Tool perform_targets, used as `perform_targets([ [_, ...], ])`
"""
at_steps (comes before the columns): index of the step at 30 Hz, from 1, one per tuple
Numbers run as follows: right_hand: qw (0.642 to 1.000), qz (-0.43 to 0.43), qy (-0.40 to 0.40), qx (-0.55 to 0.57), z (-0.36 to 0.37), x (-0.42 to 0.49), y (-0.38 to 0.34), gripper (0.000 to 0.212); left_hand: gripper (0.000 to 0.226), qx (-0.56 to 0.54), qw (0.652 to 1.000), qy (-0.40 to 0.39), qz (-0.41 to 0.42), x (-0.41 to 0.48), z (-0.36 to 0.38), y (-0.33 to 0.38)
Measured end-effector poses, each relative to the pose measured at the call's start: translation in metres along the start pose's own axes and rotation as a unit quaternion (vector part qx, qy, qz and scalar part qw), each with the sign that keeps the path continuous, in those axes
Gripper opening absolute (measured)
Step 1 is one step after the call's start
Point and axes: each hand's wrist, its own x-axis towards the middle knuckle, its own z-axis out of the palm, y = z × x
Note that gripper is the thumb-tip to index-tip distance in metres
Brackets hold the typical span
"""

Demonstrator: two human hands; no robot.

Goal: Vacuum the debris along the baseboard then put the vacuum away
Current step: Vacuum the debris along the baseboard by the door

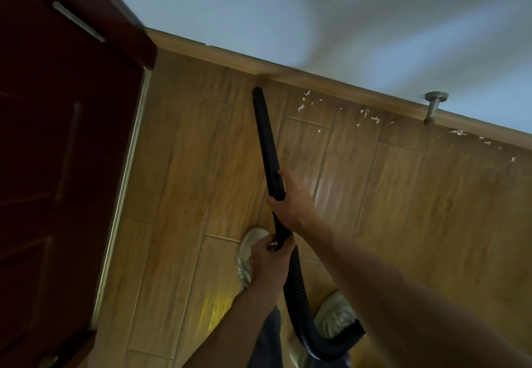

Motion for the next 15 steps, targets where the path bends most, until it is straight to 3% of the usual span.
perform_targets([
  [15,0.992,0.064,0.067,0.084,-0.018,-0.076,0.083,0.048,0.014,0.128,0.991,-0.032,0.018,-0.052,0.036,-0.056],
])
